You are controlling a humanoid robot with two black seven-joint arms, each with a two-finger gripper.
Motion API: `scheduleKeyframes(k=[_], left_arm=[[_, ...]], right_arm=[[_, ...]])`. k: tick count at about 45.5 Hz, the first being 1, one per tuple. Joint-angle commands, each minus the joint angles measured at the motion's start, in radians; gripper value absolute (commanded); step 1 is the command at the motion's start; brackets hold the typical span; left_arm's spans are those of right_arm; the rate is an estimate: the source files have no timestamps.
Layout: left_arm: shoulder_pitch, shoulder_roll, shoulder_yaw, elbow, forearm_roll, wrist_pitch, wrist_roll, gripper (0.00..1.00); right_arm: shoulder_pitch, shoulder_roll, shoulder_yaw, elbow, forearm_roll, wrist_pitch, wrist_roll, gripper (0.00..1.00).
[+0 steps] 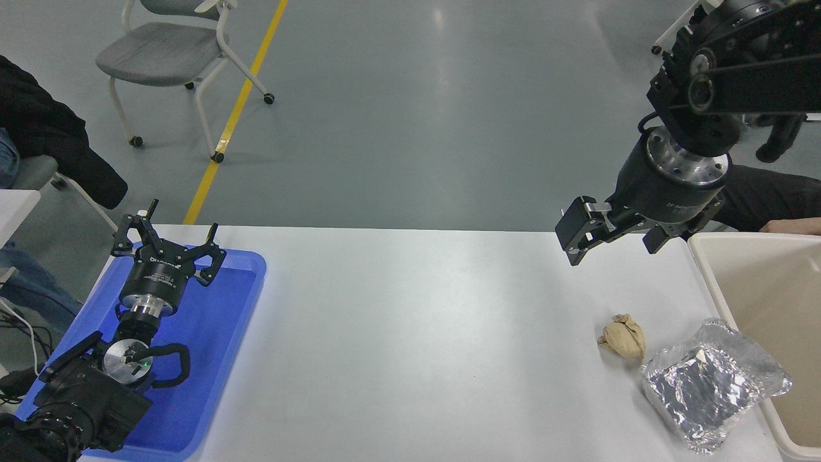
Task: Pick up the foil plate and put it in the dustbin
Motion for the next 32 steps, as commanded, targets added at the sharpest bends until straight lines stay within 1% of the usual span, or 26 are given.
scheduleKeyframes(k=[1, 14, 22, 27, 32], left_arm=[[0.0, -0.002, -0.002, -0.001, 0.0, 0.0, 0.002, 1.0], [0.0, -0.003, 0.0, -0.001, 0.0, 0.0, 0.002, 1.0], [0.0, -0.003, 0.0, -0.001, 0.0, 0.0, 0.002, 1.0], [0.0, -0.003, 0.0, -0.001, 0.0, 0.0, 0.002, 1.0], [0.0, -0.003, 0.0, -0.001, 0.0, 0.0, 0.002, 1.0]], right_arm=[[0.008, -0.006, 0.005, -0.003, 0.002, -0.003, -0.002, 1.0], [-0.036, -0.007, 0.01, -0.019, -0.009, -0.017, -0.002, 1.0], [-0.088, -0.034, 0.007, -0.044, -0.024, -0.021, -0.002, 1.0], [-0.113, -0.109, -0.003, -0.042, -0.084, -0.029, -0.003, 1.0], [-0.157, -0.233, -0.001, -0.042, -0.205, -0.047, -0.003, 1.0]])
